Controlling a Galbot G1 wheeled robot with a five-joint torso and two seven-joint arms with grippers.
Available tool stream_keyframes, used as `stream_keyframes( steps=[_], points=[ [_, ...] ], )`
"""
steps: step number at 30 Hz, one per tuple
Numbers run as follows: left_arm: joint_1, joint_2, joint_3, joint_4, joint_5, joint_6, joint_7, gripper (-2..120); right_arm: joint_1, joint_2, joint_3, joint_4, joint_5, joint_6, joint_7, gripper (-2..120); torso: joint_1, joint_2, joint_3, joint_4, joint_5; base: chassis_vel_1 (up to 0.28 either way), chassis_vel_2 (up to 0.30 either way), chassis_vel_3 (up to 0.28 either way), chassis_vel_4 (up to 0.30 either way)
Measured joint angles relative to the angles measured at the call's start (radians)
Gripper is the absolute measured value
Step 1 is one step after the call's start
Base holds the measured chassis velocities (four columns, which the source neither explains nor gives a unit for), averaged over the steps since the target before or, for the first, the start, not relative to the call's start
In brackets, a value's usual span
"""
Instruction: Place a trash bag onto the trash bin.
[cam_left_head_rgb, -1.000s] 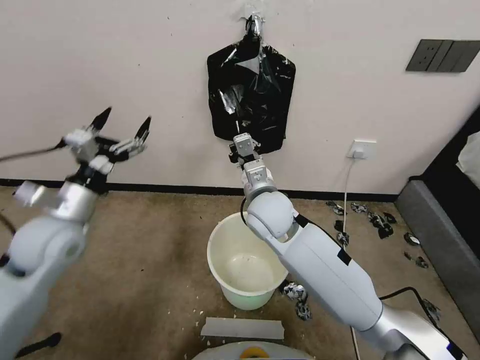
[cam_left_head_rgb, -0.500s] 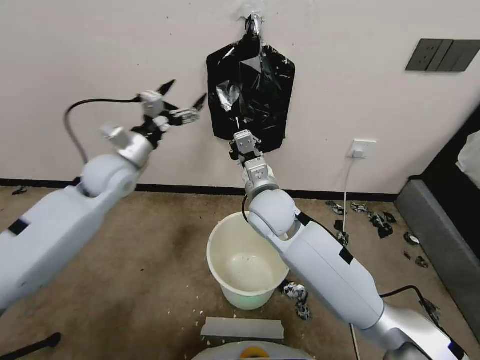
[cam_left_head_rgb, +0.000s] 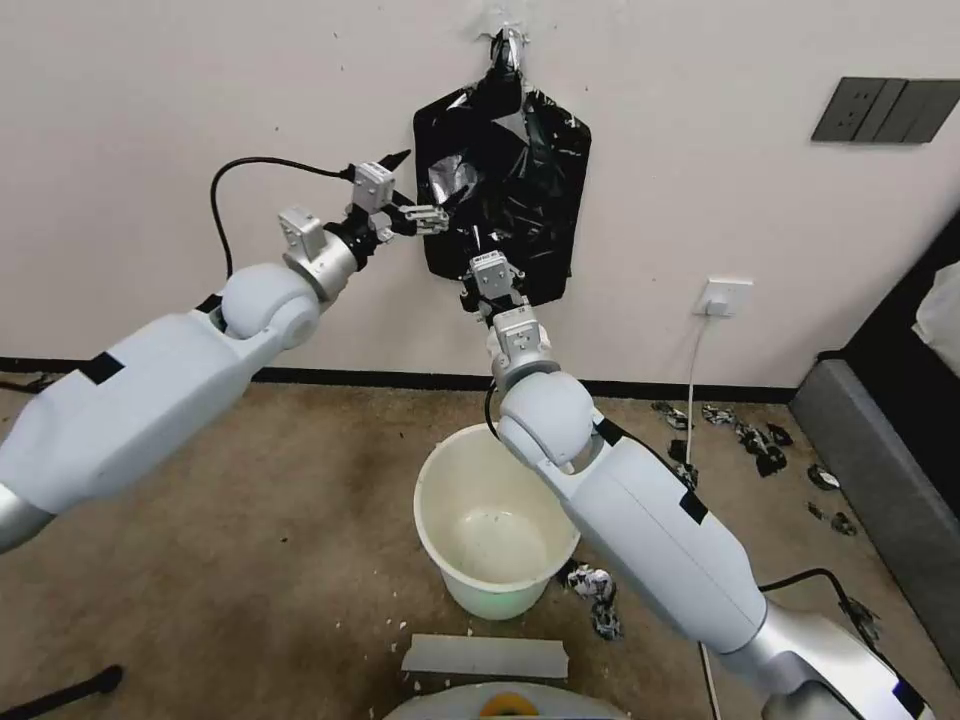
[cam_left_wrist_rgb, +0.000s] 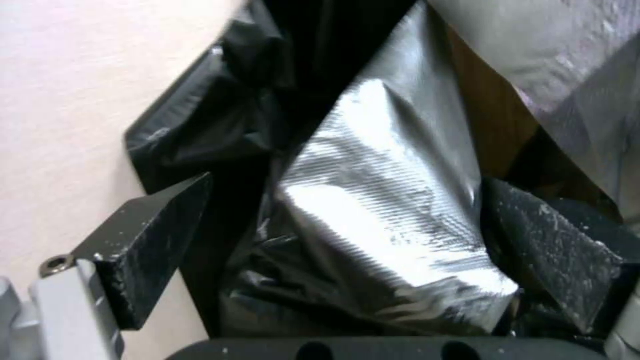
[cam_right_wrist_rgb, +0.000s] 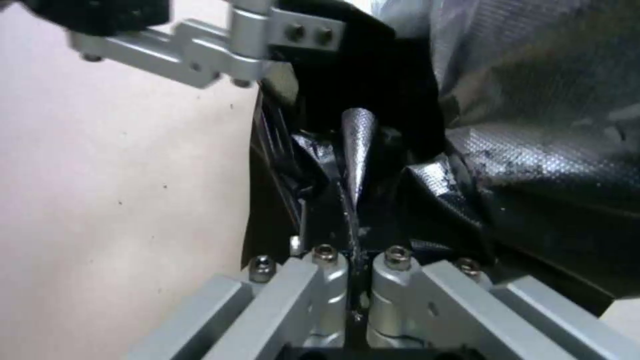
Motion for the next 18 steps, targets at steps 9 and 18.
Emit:
stream_keyframes(
  steps=[9,18],
  points=[
    [-0.158,-0.01,0.143,0.022,0.015,0.047,-0.033,100,-0.007,0.001,0.004,0.001,0.001,0.006,-0.002,0,0.0,0.0,0.0,-0.0002,0.0003,0.0,0.0,0.0,0.0],
    [-0.152,-0.01,0.142,0.026,0.047,0.093,-0.056,83,-0.024,-0.007,0.011,0.011,-0.001,0.012,-0.004,0,0.0,0.0,0.0,-0.0001,0.0,0.0,0.0,0.0,0.0]
  ],
)
